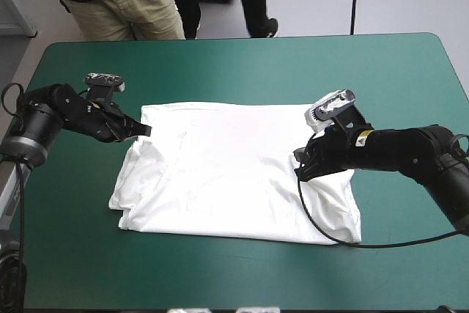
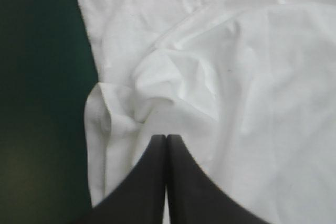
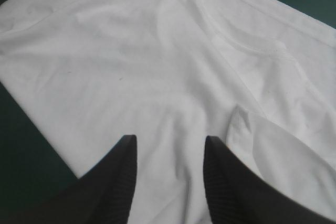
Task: Fold the cloth
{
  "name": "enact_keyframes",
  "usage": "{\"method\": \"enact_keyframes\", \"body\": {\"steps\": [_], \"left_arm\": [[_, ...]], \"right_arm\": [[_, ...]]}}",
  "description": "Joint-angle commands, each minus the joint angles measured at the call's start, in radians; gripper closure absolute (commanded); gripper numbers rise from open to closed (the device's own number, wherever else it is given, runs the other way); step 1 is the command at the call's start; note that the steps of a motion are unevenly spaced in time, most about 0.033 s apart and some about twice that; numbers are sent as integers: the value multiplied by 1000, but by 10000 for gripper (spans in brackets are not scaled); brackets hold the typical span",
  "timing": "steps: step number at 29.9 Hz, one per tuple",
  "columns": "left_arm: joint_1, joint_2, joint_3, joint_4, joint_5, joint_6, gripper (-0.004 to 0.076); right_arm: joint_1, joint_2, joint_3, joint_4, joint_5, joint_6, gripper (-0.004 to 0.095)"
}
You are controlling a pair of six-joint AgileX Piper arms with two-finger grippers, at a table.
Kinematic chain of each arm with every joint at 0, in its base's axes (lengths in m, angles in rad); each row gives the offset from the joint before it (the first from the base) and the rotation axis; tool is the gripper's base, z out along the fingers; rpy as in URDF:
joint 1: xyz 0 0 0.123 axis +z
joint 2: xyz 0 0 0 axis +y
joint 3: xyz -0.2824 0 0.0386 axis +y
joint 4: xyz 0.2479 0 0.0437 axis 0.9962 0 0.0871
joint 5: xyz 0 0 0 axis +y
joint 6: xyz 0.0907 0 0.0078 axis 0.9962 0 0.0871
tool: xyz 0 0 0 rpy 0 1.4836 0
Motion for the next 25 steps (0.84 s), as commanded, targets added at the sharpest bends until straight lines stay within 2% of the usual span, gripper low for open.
{"method": "enact_keyframes", "body": {"steps": [1, 6, 9, 17, 21, 25], "left_arm": [[-77, -32, -31, -34, -16, -1, 741], [-228, -21, -25, 63, -28, -45, 741], [-276, -12, 13, 122, -72, -89, 741], [-277, 81, 216, 140, -243, -105, 741], [-277, 98, 220, 140, -257, -105, 741], [-277, 67, 197, 140, -228, -108, 741]], "right_arm": [[-1, -43, -26, -14, -37, 6, 544], [-1, -86, -12, -281, 9, 175, 561], [-1, -133, 40, -350, 11, 226, 561], [-1, -243, 242, -359, -79, 293, 561], [-1, -258, 260, -359, -79, 310, 561], [-1, -273, 260, -361, -61, 318, 551]]}}
